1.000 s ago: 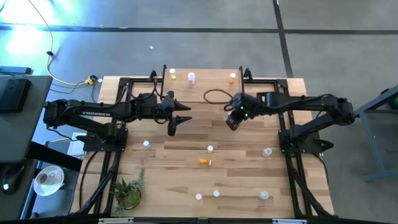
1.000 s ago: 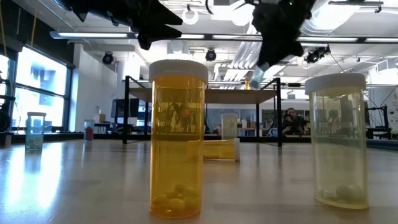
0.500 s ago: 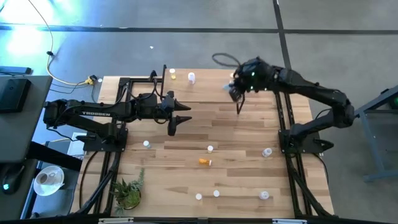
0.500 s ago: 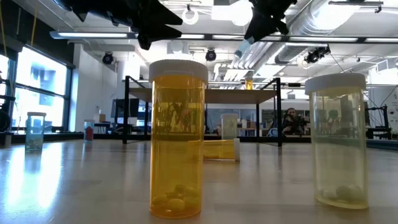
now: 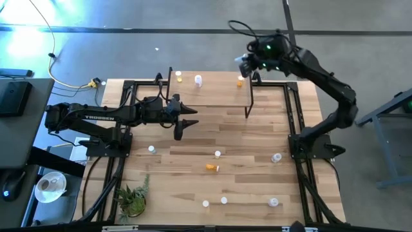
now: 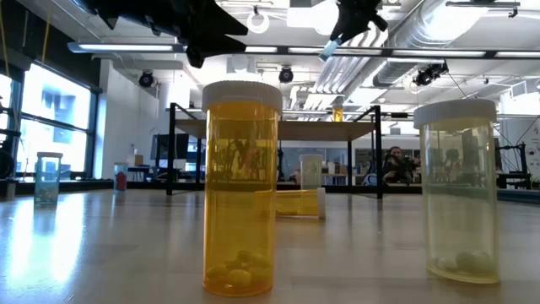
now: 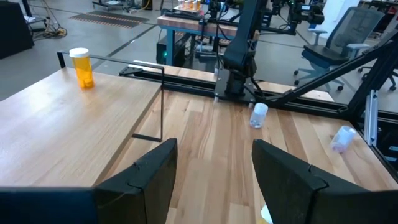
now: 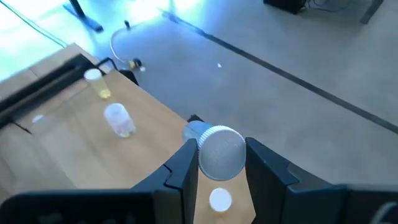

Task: Pick and place medicine bottles onto shelf by color
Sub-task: Put the top right blue pill bottle on the shelf

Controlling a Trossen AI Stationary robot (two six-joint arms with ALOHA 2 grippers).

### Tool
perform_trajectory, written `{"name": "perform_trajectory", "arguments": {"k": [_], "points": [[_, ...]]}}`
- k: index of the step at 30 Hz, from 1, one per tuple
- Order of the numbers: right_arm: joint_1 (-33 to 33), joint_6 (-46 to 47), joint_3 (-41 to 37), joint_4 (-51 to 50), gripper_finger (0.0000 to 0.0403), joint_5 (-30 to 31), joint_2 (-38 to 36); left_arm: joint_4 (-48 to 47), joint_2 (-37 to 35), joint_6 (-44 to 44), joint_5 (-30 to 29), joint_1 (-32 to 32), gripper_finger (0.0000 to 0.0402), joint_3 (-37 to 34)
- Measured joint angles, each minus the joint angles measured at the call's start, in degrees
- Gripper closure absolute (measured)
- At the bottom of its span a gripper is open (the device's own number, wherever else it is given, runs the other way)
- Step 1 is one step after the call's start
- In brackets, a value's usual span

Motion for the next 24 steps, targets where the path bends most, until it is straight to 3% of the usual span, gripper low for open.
{"name": "perform_trajectory", "arguments": {"k": [10, 24], "points": [[-0.2, -4.61, 15.44, -12.24, 0.0306, 0.24, 14.67, -1.23, 0.0, 1.2, -0.25, 0.0, 0.0204, 0.02], [3.86, -17.35, 17.36, -15.85, 0.0306, -2.21, 24.91, -1.21, 0.0, 1.46, -0.24, 0.0, 0.0204, 0.02]]}}
